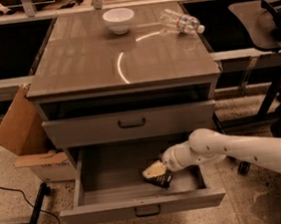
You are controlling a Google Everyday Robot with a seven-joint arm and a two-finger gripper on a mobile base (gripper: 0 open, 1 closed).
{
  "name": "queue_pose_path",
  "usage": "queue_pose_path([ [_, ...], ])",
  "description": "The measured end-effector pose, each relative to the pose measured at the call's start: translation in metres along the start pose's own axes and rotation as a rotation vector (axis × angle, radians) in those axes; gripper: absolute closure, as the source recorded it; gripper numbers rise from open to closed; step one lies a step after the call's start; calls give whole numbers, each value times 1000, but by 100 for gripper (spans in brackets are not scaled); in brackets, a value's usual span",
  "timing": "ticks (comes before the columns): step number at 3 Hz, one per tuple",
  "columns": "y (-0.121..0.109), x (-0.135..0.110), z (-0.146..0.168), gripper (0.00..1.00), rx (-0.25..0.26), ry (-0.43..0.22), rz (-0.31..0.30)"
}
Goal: Place rxbar chocolate into middle drawer
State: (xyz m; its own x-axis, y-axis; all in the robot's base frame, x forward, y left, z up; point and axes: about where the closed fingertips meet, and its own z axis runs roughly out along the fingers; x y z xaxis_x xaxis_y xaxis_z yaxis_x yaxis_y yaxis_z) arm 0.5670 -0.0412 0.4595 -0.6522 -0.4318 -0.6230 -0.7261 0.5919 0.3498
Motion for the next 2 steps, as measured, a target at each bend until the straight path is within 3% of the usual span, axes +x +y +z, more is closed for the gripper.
queue_pose_path([
  [1,-6,2,-11,0,-16,-32,20],
  [2,-3,14,-50,0,-18,-74,47],
])
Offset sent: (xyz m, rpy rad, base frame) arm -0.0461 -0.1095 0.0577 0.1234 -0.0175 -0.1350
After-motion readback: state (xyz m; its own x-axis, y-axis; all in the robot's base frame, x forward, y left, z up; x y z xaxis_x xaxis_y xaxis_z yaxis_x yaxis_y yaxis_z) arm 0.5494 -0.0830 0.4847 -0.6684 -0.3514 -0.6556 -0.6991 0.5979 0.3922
